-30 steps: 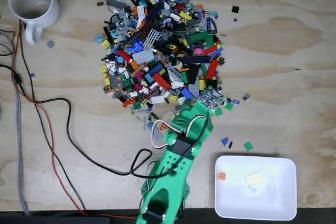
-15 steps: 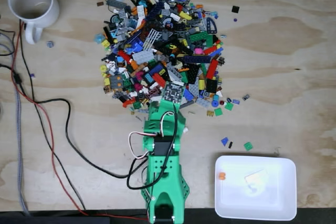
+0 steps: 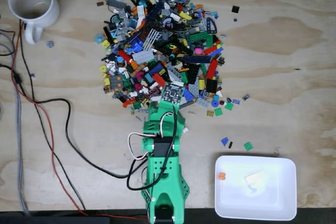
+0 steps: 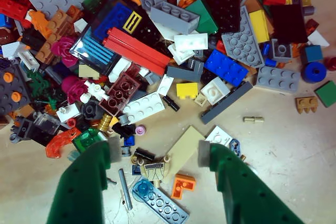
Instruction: Find the closest Lego and put it in the bin.
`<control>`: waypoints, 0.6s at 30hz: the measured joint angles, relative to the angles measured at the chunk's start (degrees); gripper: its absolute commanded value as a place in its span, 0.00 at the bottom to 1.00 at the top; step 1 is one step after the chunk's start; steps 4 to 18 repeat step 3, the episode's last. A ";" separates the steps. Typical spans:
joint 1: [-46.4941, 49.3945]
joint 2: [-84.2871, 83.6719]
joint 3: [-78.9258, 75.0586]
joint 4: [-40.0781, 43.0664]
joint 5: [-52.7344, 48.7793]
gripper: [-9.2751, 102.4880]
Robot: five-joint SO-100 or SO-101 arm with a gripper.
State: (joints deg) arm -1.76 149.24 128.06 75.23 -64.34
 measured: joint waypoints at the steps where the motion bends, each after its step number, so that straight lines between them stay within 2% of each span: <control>1: 0.00 0.00 0.00 0.00 0.00 0.27; 18: 0.00 0.00 0.00 -0.09 0.00 0.27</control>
